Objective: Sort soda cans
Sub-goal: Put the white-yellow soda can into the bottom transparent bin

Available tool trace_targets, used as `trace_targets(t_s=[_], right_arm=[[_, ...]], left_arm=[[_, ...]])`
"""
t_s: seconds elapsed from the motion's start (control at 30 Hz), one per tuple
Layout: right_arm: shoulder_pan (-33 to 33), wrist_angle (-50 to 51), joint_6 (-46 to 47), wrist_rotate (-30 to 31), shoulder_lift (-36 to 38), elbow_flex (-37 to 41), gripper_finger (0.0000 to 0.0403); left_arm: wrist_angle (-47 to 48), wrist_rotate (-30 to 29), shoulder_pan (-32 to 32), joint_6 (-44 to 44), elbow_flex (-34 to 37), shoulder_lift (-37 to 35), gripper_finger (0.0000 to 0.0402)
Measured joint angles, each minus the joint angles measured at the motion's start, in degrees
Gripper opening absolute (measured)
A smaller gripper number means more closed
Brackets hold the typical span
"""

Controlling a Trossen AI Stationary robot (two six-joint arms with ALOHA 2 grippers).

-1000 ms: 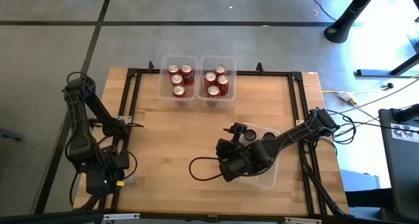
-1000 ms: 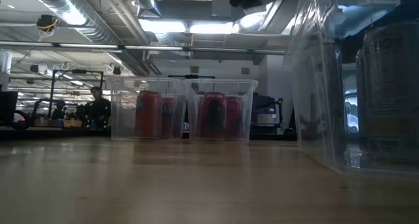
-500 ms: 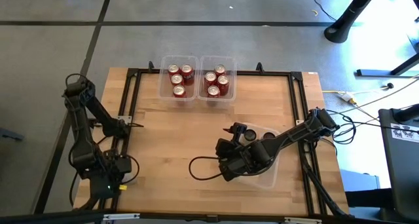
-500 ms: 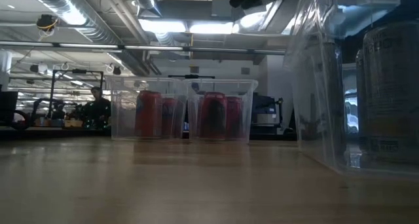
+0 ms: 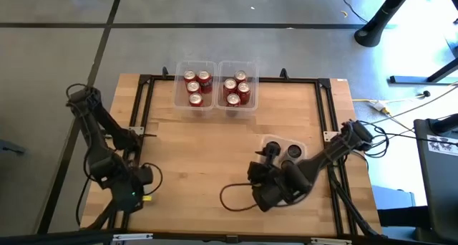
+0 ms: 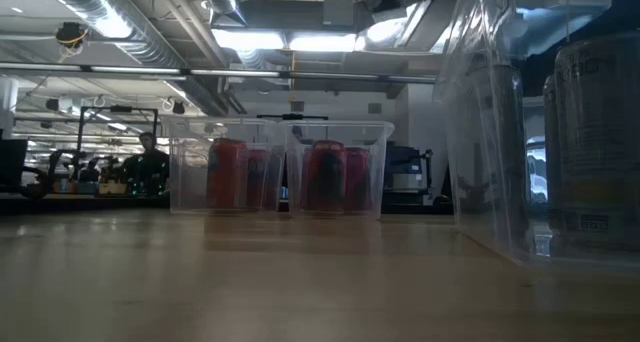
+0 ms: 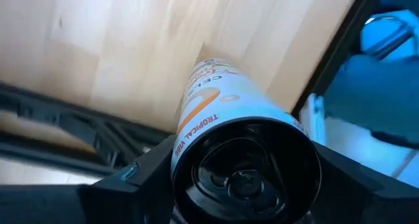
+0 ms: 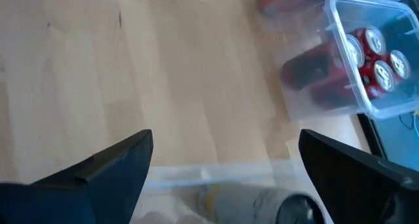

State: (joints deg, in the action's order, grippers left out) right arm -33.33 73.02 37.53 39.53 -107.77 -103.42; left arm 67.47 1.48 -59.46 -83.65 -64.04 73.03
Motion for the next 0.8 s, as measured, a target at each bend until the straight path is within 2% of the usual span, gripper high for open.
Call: trace_targets(t_s=[0.17,0.3,0.37,0.6,0.8], right_arm=[[-3.6,5.7,7.3,1.0,0.8,0.0,0.0381],[-6.4,12.5,15.7,3.6,1.4,0.0,0.0381],[-8.0,15.5,20.3,4.3,1.9,0.0,0.0381],[-13.7,17.0,31.0,6.6,4.9,0.0,0.0381],[-18.0,17.0,33.1,7.5,6.9,0.0,0.0381]], left_arm=[[1.9,-0.6,8.2,9.4,-4.9,-0.1,0.0251],[1.8,-6.4,15.2,21.0,-9.5,-0.1,0.0251],[1.7,-7.4,19.5,26.5,-11.6,-0.1,0.0251],[-4.6,-7.1,33.6,44.6,-16.9,0.7,0.0251],[-8.9,-5.5,41.5,56.5,-21.9,6.4,0.0251]])
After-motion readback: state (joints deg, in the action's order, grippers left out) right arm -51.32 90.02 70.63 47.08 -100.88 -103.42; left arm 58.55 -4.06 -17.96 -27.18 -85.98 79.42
